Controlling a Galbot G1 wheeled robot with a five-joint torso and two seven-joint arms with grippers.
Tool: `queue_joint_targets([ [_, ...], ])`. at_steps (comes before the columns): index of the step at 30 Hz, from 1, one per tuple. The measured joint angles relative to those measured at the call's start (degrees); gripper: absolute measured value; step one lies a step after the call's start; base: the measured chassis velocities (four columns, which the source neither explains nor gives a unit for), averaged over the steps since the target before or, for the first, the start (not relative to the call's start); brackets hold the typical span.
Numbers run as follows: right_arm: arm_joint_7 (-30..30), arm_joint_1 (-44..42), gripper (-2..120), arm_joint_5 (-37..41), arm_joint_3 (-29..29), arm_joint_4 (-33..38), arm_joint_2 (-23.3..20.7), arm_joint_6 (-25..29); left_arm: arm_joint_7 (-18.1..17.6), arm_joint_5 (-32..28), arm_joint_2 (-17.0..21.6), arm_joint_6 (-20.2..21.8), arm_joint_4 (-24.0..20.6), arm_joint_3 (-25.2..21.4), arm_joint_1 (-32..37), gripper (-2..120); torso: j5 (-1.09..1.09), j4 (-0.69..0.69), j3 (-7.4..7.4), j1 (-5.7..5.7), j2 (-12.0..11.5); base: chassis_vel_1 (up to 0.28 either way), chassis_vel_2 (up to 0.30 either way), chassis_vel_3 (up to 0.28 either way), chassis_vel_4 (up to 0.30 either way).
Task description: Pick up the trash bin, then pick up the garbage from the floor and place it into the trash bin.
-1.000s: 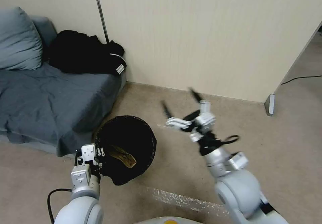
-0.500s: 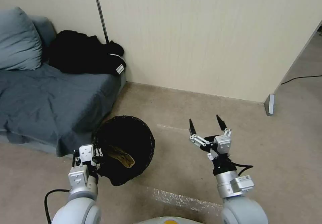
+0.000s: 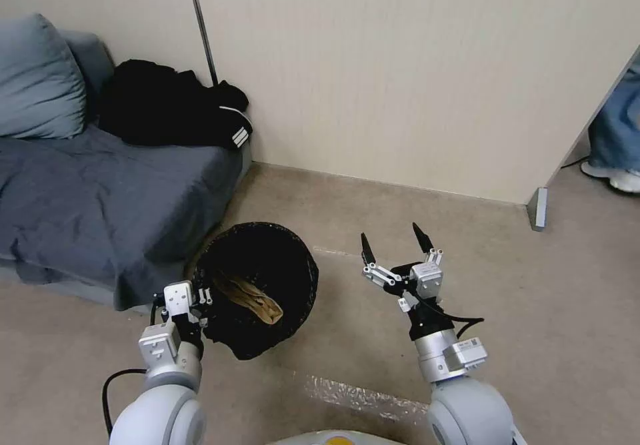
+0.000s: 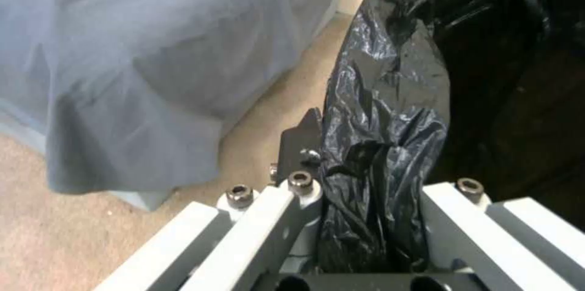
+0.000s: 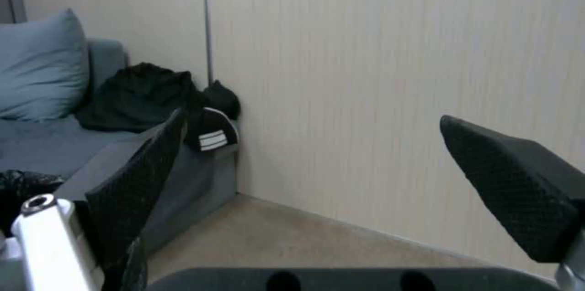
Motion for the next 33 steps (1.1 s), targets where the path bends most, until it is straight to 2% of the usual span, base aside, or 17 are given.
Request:
queue_joint_targets([
  [8, -0.5, 0.1, 100, -0.7, 0.0, -0.3, 1.7, -0.7, -0.1, -1.7, 1.8, 0.8, -0.9, 0.7, 0.0, 4, 0.00, -0.01, 0.00, 0.00, 0.0, 0.050, 0.044, 0.050, 0.047],
  [12, -0.5, 0.5, 100, -0.8, -1.0, -1.7, 3.1, -1.2, -0.2, -3.0, 3.3, 0.8, -0.3, 0.2, -0.8, 4, 0.00, 0.00, 0.00, 0.00, 0.0, 0.089, 0.078, 0.082, 0.100],
  [15, -0.7, 0.1, 100, -0.8, -1.0, -0.6, 4.3, -2.6, -0.4, -4.2, 5.9, 0.8, 1.2, -0.1, -2.0, 4, -0.01, -0.01, 0.00, 0.00, 0.0, 0.094, 0.108, 0.104, 0.104],
  [24, -2.4, 0.3, 100, -2.1, -0.6, -2.6, 5.7, -1.3, -0.9, -4.7, 5.4, 0.5, 3.0, -0.9, -1.7, 4, 0.00, 0.01, 0.00, 0.00, 0.0, 0.118, 0.124, 0.123, 0.118],
  [33, -2.1, 1.2, 100, -4.3, -0.3, -3.3, 5.3, -0.5, -1.7, -1.3, 3.6, 0.7, -0.1, -0.6, 1.8, 4, 0.01, 0.01, 0.00, 0.00, 0.0, 0.122, 0.125, 0.120, 0.129],
])
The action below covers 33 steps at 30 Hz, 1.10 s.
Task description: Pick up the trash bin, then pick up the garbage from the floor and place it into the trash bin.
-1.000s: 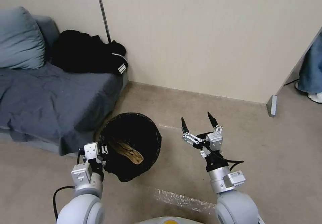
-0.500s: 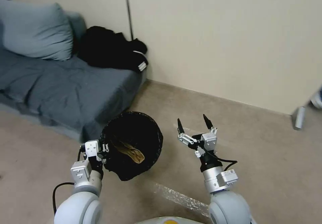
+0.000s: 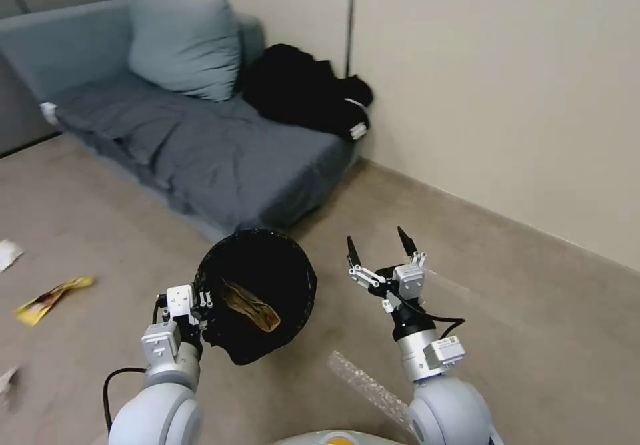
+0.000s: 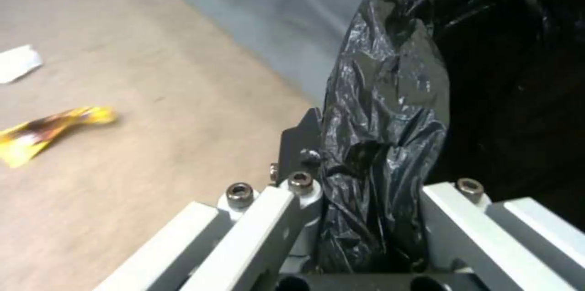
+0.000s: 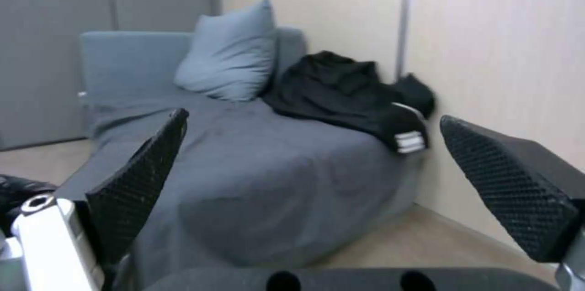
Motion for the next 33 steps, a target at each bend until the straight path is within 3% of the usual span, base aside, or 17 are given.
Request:
queue_joint_targets([
  [8, 0.1, 1.0, 100, -0.5, -0.7, -0.9, 0.3, 0.5, -0.2, 1.3, -0.3, 0.3, -2.1, -0.5, 2.1, 4, 0.00, -0.01, 0.00, 0.00, 0.0, 0.117, 0.121, 0.124, 0.116],
  [33, 0.0, 2.3, 100, 2.2, -0.2, -1.6, -1.1, 1.8, -0.4, 5.2, -1.7, 0.6, -1.7, -0.7, 2.9, 4, -0.01, -0.01, 0.00, 0.00, 0.0, 0.128, 0.123, 0.125, 0.125],
])
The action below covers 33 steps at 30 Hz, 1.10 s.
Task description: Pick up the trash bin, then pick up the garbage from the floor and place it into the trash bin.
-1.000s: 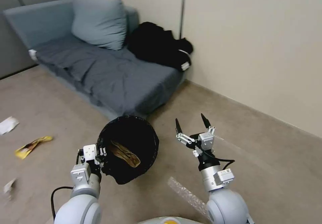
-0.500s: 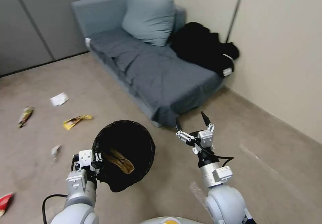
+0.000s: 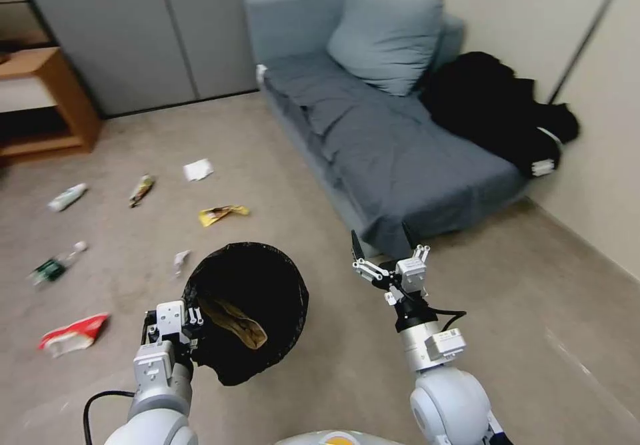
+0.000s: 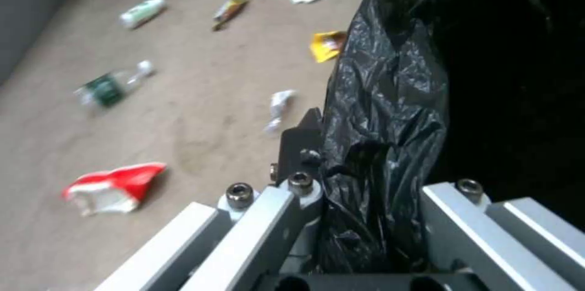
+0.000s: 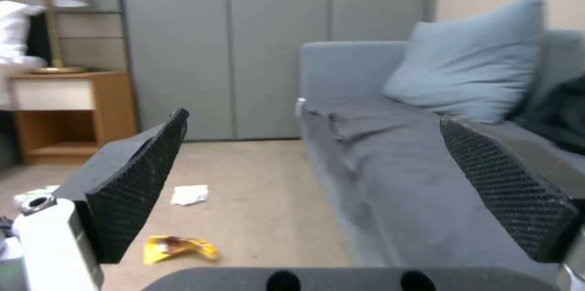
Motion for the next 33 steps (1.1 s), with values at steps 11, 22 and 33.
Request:
queue_joint_targets([
  [11, -0.2, -0.1, 100, 0.0, 0.0, -0.1, -0.2, 0.3, -0.1, 0.4, -0.4, -0.1, 0.9, 0.0, -0.8, 4, 0.00, 0.00, 0.00, 0.00, 0.0, 0.121, 0.127, 0.123, 0.120],
  [22, -0.3, -0.2, 100, -0.1, 0.2, 0.2, -0.3, 0.3, -0.2, 0.5, -0.7, -0.3, 1.0, 0.4, -0.8, 4, 0.00, 0.01, 0.00, 0.00, 0.0, 0.104, 0.110, 0.104, 0.104],
  [33, -0.4, -0.2, 100, -0.1, 0.4, 0.0, -0.4, 0.4, -0.2, 0.5, -0.6, -0.5, 1.3, 0.5, -1.1, 4, 0.00, 0.02, 0.00, 0.00, 0.0, 0.043, 0.038, 0.041, 0.039],
])
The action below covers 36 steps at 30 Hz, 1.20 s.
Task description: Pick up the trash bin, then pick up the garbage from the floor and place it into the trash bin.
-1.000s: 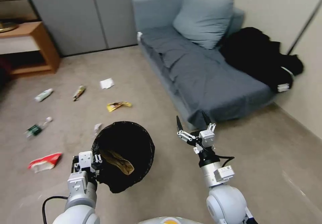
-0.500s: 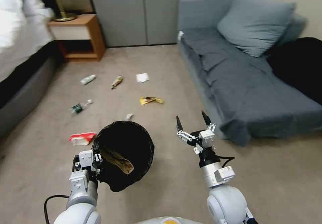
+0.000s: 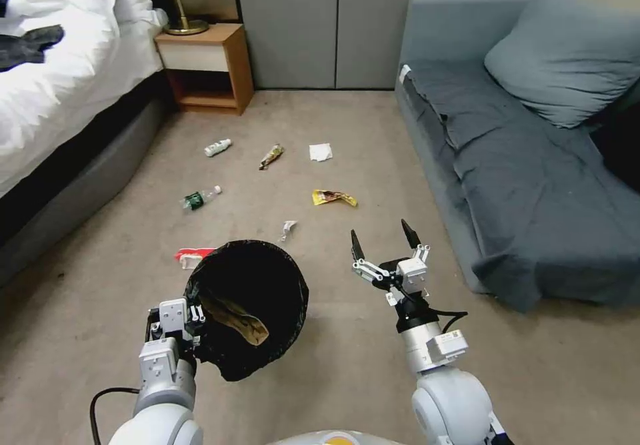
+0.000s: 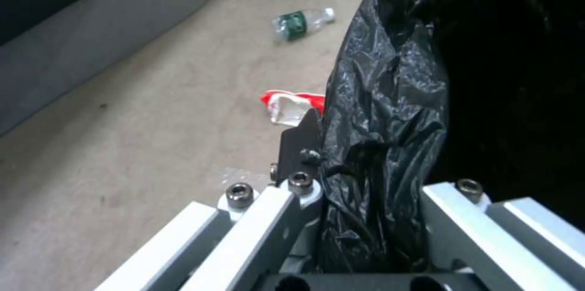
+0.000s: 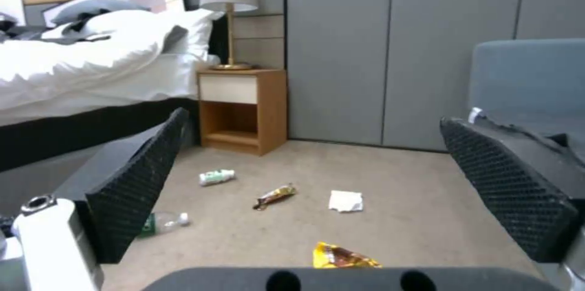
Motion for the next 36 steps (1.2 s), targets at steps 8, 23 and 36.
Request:
queue_joint_targets([
  [8, 0.0, 0.3, 100, 0.2, 0.0, 0.0, -0.1, 0.0, 0.2, 0.4, -0.1, -0.4, 0.2, 0.1, -0.4, 4, 0.00, -0.02, 0.00, 0.00, 0.0, 0.000, 0.000, 0.000, 0.000],
  [23, 0.2, 0.4, 100, 0.7, -1.4, 0.0, 0.8, -0.4, 0.9, 1.7, -0.2, -1.9, 1.2, -1.6, -0.8, 4, 0.01, -0.01, 0.00, 0.00, 0.0, 0.000, 0.000, 0.000, 0.000],
  [36, -0.6, -1.6, 100, -2.7, -0.6, -3.3, 4.6, 0.8, 0.8, 0.2, 0.4, -1.6, 2.2, -1.1, -3.8, 4, 0.00, -0.02, 0.00, 0.00, 0.0, 0.000, 0.000, 0.000, 0.000],
])
